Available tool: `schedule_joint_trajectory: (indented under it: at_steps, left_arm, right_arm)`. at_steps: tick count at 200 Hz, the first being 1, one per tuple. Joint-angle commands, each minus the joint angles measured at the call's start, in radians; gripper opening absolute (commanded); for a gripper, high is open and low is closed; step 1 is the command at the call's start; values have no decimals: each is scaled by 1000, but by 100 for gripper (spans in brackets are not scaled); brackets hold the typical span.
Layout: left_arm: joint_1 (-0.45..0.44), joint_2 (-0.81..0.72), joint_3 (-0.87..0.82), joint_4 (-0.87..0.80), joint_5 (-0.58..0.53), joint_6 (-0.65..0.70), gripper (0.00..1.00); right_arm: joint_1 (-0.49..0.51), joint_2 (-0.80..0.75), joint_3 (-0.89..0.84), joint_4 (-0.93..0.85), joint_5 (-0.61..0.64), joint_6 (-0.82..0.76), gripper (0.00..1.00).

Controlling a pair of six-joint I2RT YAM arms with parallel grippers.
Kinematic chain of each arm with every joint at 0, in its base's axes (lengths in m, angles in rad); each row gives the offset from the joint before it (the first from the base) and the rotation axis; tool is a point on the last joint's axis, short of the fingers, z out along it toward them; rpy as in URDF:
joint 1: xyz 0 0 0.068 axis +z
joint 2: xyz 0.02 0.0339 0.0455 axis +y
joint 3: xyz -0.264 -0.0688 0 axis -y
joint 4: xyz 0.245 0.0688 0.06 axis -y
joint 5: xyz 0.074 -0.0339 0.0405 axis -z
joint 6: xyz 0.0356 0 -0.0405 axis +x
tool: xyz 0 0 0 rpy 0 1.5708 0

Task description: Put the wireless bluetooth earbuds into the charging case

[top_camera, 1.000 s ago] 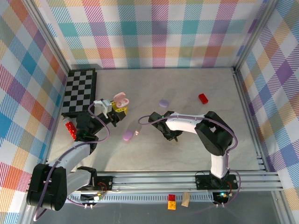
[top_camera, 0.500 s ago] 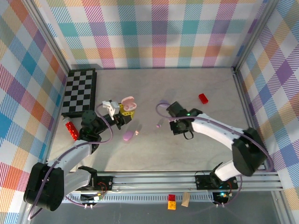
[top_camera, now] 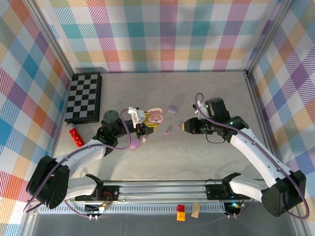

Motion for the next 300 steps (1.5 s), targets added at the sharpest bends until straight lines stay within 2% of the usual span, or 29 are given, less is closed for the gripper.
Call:
schedule_joint_trajectory:
  at_steps: [1,75,163,300]
  left_arm:
    - [-40,17,55,-32,33,60,33]
    - [-95,96,123,-58,91,89,33]
    - [-146,143,169,-88,124,105,33]
    - [-148,138,169,-25,90,50,32]
  right_arm:
    - [-11,-28,50,50,-214,18,18]
    - [-18,-22,107,146,-412,60,18]
    - [-18,21,99,161,-413,53,18]
    - [-18,45,82,73,-344,-15,17]
